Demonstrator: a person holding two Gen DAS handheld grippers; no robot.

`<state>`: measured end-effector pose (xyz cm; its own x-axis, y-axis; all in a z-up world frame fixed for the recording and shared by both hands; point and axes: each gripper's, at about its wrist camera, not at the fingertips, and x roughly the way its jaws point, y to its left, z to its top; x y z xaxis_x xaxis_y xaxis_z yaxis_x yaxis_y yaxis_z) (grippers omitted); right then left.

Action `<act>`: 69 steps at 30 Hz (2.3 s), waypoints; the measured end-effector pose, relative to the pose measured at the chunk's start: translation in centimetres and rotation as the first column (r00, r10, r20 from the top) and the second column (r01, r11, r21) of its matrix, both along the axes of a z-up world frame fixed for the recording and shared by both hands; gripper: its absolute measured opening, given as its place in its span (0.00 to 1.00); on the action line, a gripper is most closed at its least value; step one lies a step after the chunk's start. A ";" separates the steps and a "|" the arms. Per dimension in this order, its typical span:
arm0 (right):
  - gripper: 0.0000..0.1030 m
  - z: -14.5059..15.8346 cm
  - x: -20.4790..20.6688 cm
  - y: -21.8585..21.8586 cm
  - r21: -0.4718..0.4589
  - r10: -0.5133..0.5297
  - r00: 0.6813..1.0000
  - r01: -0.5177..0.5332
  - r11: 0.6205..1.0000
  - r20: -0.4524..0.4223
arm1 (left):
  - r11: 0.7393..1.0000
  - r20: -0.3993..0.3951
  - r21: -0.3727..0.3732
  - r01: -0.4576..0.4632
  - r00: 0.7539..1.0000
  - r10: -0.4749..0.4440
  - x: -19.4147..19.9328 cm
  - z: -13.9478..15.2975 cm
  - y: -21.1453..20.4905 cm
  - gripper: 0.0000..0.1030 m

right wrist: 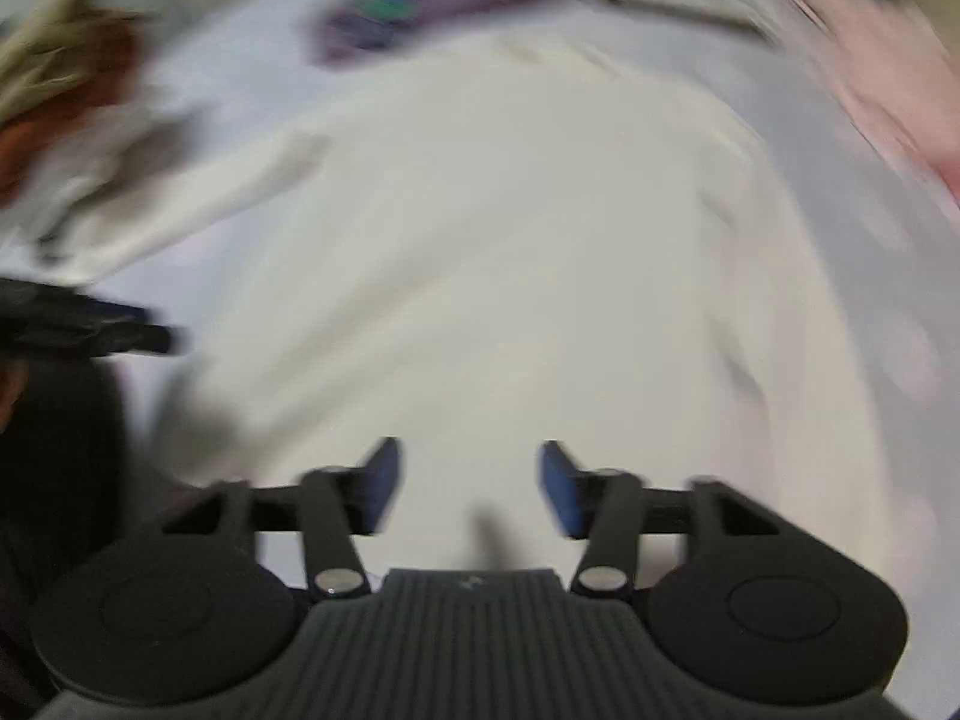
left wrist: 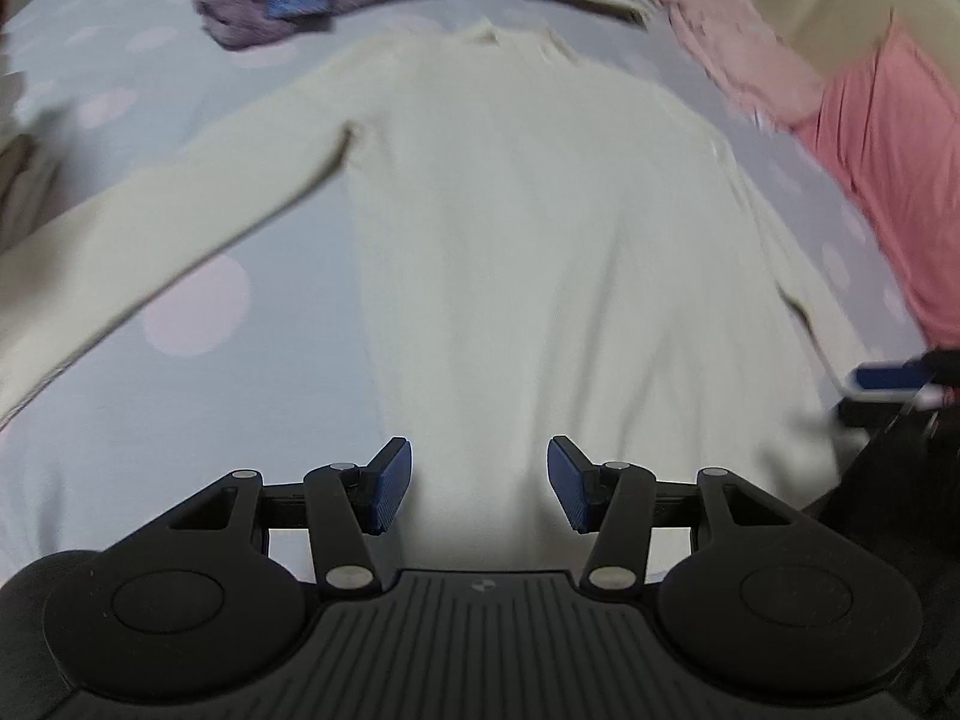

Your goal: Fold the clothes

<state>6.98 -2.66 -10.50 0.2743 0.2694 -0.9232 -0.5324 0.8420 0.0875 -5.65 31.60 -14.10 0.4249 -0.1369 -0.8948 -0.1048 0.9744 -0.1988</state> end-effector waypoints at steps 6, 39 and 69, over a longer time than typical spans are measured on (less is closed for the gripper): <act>0.66 -4.7 5.3 -5.2 -0.099 -0.159 0.928 0.133 0.986 -0.336 | 1.000 -0.009 -0.006 0.018 1.000 -0.018 0.3 -1.1 -1.0 0.47; 0.30 -7.9 3.7 0.1 -0.374 0.099 0.895 -0.279 0.884 -0.435 | 0.999 0.005 -0.023 0.042 0.999 -0.042 1.1 -1.5 -1.4 0.47; 0.02 -4.4 4.6 -22.6 0.160 -0.218 0.966 0.240 0.958 -0.141 | 0.987 -0.051 0.008 0.162 0.986 -0.162 5.8 -2.8 -9.6 0.47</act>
